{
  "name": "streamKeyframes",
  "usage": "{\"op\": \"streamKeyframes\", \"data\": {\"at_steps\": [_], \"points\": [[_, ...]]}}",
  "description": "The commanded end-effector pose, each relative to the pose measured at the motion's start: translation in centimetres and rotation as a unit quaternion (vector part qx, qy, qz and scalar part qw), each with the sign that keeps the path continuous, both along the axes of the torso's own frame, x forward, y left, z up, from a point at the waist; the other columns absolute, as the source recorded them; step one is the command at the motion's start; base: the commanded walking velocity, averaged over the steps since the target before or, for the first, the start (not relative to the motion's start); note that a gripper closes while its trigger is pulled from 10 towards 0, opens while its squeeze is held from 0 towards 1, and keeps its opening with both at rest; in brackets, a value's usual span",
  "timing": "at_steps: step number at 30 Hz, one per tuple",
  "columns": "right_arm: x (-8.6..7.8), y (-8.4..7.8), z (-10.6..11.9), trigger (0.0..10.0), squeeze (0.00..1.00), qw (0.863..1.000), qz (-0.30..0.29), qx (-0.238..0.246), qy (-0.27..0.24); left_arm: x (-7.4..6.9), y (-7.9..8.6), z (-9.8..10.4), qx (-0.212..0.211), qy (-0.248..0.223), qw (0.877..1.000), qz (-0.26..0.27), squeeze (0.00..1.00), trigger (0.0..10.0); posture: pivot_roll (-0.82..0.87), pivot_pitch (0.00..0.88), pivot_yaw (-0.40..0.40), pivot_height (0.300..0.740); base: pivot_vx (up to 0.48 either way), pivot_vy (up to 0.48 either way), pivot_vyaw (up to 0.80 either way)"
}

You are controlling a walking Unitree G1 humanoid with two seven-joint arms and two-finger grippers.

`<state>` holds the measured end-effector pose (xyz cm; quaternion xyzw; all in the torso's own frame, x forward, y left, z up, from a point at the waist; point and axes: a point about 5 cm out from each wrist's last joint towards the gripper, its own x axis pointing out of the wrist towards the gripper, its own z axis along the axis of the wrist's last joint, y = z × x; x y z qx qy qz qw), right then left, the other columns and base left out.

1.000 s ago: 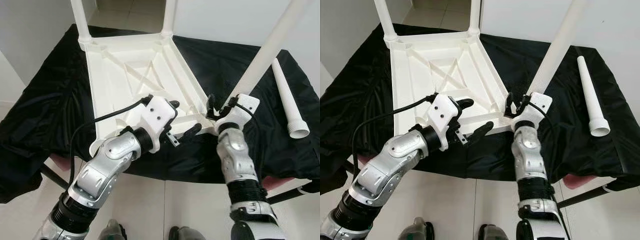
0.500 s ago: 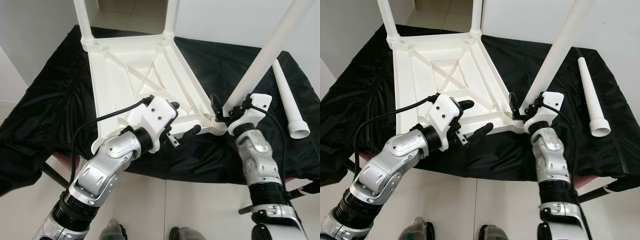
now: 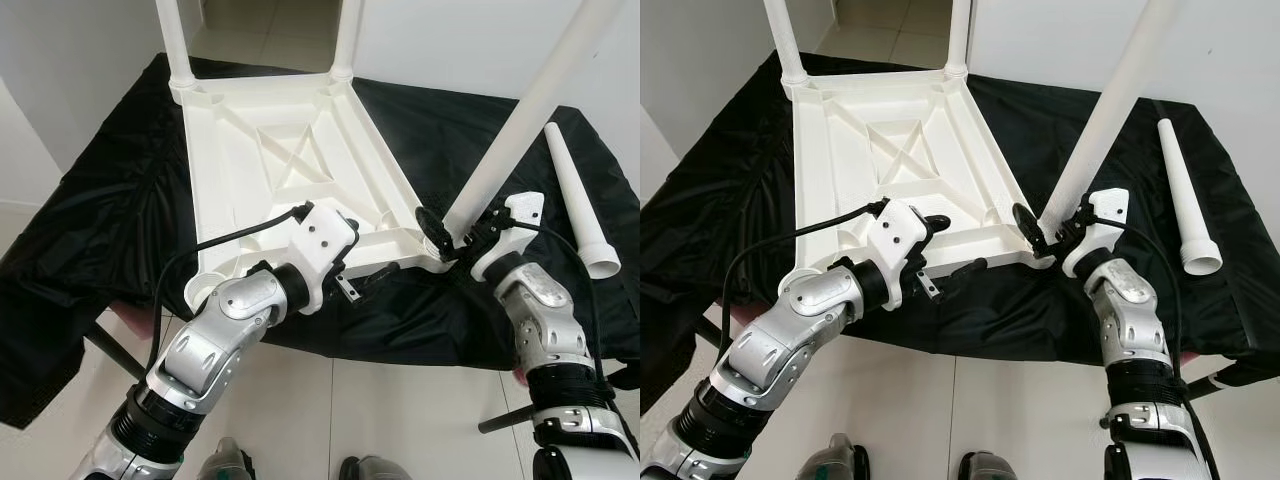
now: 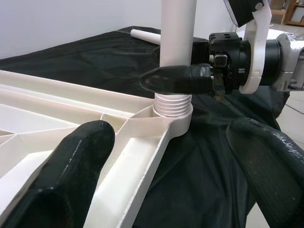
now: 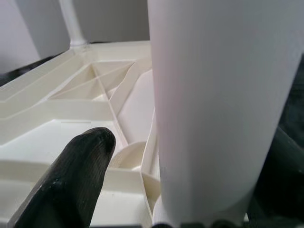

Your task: Building children table

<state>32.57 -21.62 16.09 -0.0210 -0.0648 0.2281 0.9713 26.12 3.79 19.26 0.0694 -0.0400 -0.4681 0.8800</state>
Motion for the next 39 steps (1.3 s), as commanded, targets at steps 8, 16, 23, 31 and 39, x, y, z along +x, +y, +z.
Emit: {"op": "streamKeyframes", "data": {"at_steps": [8, 16, 23, 31, 39], "points": [[0.1, -1.0, -1.5, 10.0, 0.00, 0.999, 0.008, -0.011, 0.033, -0.4, -0.4, -0.7, 0.003, 0.031, 0.999, -0.031, 0.00, 10.0, 0.06, 0.044, -0.022, 0.740, 0.000, 0.000, 0.00], [0.2, -1.6, -2.2, 10.0, 0.00, 0.999, 0.006, -0.018, 0.043, -0.5, -0.4, -0.8, 0.007, 0.033, 0.999, -0.041, 0.00, 10.0, 0.05, 0.044, -0.014, 0.740, 0.000, 0.000, 0.00], [0.4, -1.8, -2.6, 4.1, 0.00, 0.999, 0.005, -0.015, 0.045, -0.7, -0.4, -0.7, 0.011, 0.034, 0.998, -0.048, 0.00, 10.0, 0.05, 0.040, 0.000, 0.740, 0.000, 0.000, 0.00], [0.4, -1.6, -3.0, 0.0, 0.00, 0.999, 0.006, -0.009, 0.049, -0.7, -0.3, -0.6, 0.014, 0.034, 0.998, -0.052, 0.00, 10.0, 0.06, 0.037, 0.003, 0.740, 0.000, 0.000, 0.00], [-0.2, -1.1, -4.0, 10.0, 0.00, 0.998, -0.005, 0.001, 0.056, -0.9, -0.3, -0.6, 0.015, 0.036, 0.998, -0.055, 0.00, 10.0, 0.06, 0.038, 0.002, 0.740, 0.000, 0.000, 0.00]]}}
